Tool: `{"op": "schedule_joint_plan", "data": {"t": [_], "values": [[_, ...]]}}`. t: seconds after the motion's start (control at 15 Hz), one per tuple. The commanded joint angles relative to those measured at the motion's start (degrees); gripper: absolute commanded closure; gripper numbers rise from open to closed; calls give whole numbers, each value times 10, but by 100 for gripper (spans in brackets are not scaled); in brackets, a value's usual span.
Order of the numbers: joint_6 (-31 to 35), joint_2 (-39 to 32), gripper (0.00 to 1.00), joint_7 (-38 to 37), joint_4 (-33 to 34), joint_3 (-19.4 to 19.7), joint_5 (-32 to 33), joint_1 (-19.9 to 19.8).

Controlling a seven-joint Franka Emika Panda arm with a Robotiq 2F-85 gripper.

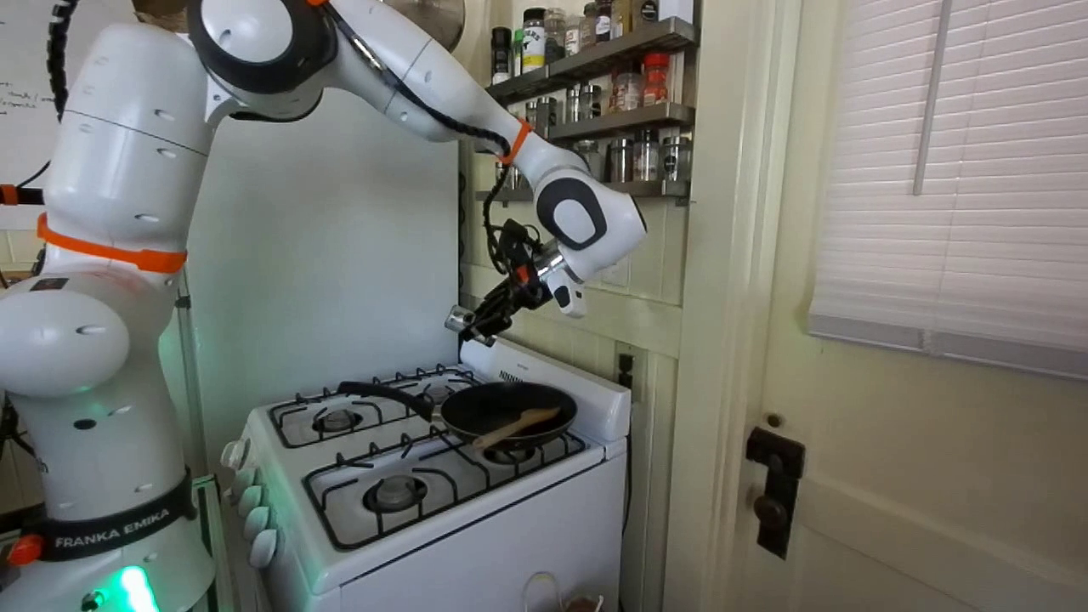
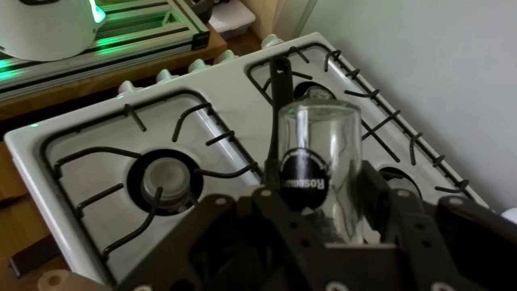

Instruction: Put the spice bottle on the stove

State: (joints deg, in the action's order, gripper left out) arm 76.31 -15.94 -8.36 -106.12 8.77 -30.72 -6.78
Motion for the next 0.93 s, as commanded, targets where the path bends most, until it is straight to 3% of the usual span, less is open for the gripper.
{"op": "schedule_joint_plan", "data": {"t": [0.0, 0.33, 0.87], "values": [[22, 85, 77, -34, -62, -1, 67, 11], [61, 179, 77, -67, -100, -16, 130, 20], [114, 303, 77, -153, -93, -72, 262, 26]]}}
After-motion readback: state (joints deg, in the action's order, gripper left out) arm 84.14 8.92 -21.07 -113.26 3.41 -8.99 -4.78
